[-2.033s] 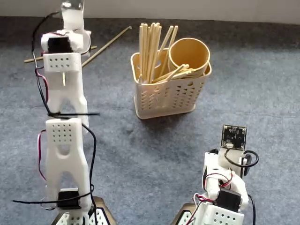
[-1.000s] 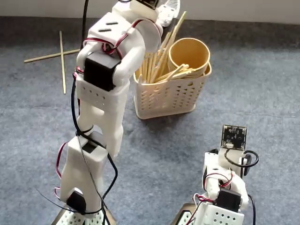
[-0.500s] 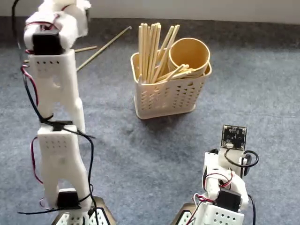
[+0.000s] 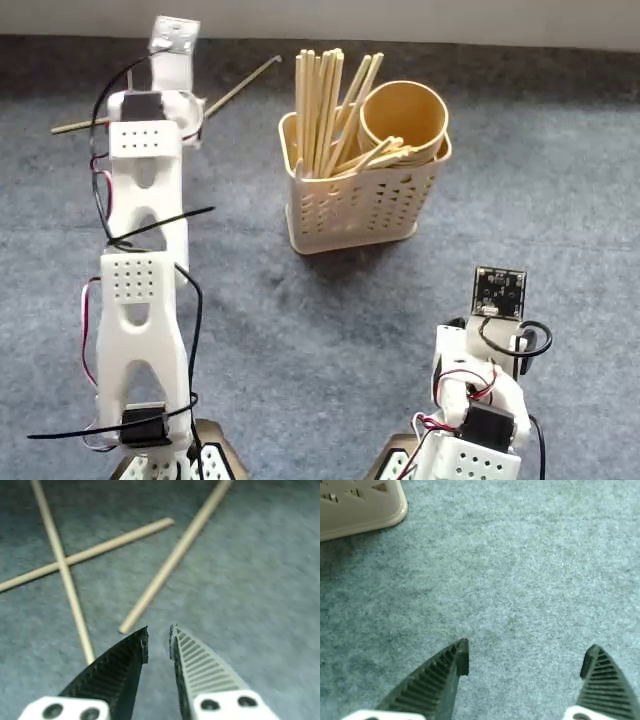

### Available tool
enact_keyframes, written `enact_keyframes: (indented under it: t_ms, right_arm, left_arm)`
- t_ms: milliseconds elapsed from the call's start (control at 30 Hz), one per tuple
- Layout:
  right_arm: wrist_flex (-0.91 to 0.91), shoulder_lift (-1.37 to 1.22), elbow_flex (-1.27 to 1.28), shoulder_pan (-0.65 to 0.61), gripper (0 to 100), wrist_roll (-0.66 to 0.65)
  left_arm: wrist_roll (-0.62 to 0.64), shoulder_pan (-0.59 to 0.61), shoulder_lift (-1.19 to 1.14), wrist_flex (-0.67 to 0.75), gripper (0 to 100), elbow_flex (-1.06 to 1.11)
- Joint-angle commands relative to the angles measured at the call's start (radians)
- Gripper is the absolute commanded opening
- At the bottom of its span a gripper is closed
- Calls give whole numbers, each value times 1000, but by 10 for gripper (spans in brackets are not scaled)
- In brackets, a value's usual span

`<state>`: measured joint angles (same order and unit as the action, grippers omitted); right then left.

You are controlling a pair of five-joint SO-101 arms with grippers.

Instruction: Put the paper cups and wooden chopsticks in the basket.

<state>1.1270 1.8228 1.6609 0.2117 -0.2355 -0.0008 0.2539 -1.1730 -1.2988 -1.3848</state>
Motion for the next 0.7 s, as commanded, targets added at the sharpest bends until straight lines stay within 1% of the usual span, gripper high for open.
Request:
enact_keyframes:
  t_ms: [0,67,100,167,233,300,500,667]
  right_arm:
    - [-16,8,125,-5,347,-12]
    - [-18,8,125,-7,347,-12]
    - [-18,8,125,-7,347,-12]
    - [-18,8,125,-7,347,-12]
    - [-18,8,125,-8,347,-12]
    - [-18,8,125,-8,347,-12]
    - [-15,8,125,-8,347,-12]
    - [-16,8,125,-10,347,-12]
  left_arm:
    - [216,56,-71,196,104,-13]
    - [316,67,-88,226,137,-47]
    - [339,70,-91,227,164,-61]
    - [356,73,-93,230,220,-50]
    - [368,68,-93,238,249,-22]
    - [365,68,-93,245,242,7]
    - [365,96,-93,362,207,131]
    - [359,47,-91,373,184,159]
